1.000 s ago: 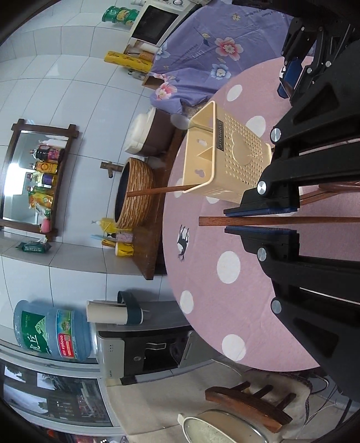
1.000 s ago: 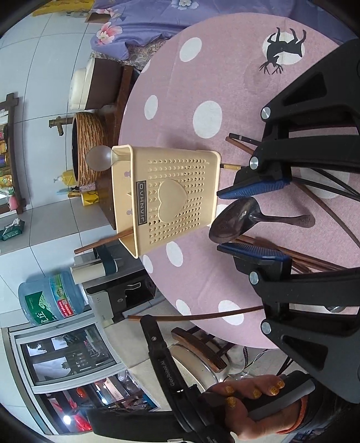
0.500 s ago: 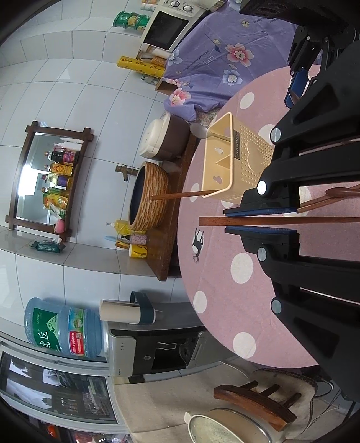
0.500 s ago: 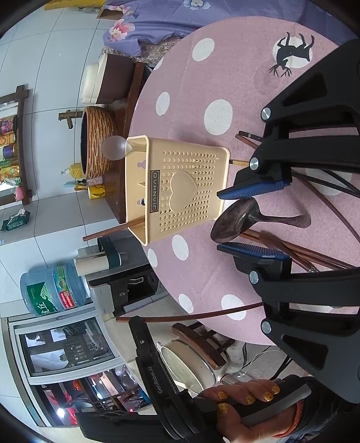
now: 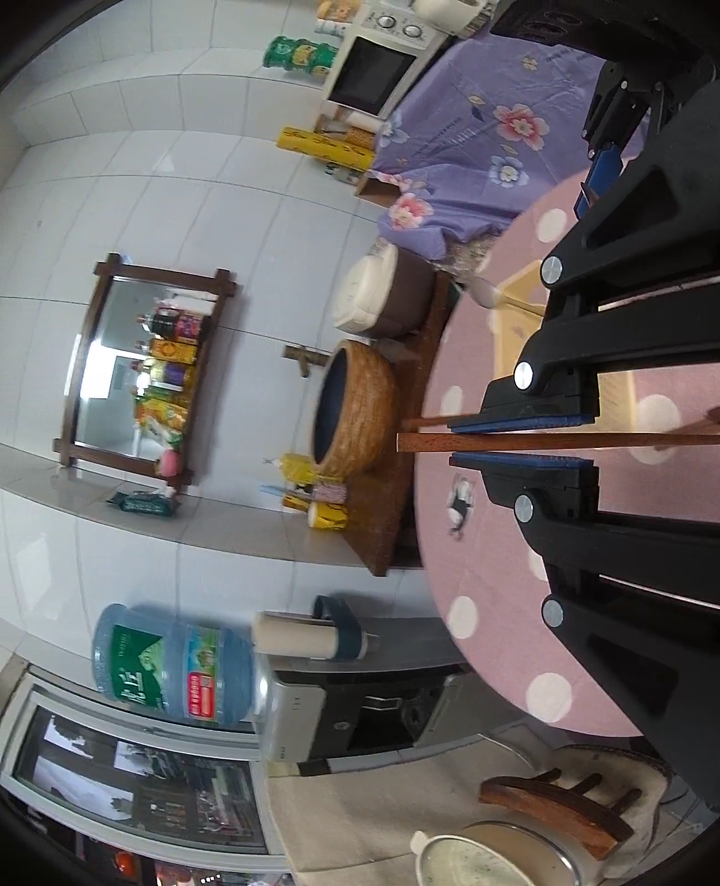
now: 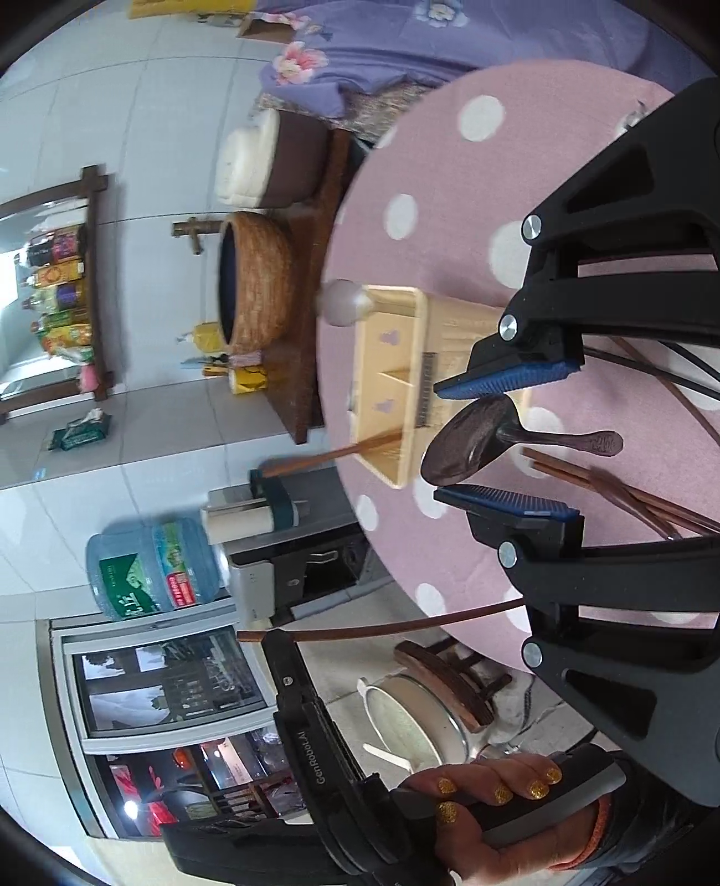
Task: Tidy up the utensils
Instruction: 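Carry the spoon with the right tool while the left tool carries the chopstick to the holder, then open the right tool over the holder while the left tool releases the chopstick into it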
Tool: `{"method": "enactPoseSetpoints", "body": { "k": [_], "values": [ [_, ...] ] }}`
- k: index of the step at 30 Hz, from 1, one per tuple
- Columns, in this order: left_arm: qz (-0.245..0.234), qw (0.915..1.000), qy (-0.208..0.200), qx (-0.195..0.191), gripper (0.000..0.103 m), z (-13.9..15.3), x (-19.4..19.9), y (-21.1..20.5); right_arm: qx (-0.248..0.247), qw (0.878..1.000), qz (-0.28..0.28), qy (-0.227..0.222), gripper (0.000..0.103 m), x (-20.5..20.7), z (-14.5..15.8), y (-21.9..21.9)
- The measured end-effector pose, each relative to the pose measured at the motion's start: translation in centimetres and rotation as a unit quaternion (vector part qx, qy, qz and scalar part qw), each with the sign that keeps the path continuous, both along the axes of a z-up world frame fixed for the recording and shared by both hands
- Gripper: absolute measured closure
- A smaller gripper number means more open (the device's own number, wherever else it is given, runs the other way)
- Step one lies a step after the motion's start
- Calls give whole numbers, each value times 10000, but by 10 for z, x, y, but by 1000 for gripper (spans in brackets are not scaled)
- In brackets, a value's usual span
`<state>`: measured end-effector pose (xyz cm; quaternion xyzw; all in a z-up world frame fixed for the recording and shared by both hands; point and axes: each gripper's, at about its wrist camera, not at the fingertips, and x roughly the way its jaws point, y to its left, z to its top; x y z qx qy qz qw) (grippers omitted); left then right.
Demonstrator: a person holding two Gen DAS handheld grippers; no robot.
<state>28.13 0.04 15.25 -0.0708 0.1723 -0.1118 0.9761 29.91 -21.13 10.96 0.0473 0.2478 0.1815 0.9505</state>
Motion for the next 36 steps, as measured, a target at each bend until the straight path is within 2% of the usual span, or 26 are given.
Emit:
{"method": "enactPoseSetpoints", "body": {
  "k": [8, 12, 15, 19, 26, 36],
  "values": [
    [14, 9966, -770, -291, 95, 68, 22, -23, 78, 9976, -274, -638, 70, 38, 71, -8],
    [195, 9931, -1087, -393, 95, 84, 43, -38, -12, 9955, -567, -763, 70, 64, 88, -11],
    [325, 9924, -1119, -400, 95, 74, 60, -50, -84, 9945, -722, -755, 70, 80, 83, -12],
    [463, 9925, -1080, -338, 95, 45, 76, -62, -164, 9946, -862, -562, 70, 97, 57, -16],
    [408, 9968, -674, -159, 95, -4, 86, -72, -254, 9956, -889, -145, 70, 111, 9, -13],
    [333, 9992, -203, -24, 95, -43, 90, -71, -360, 9954, -878, 122, 70, 112, -28, -5]
  ]
}}
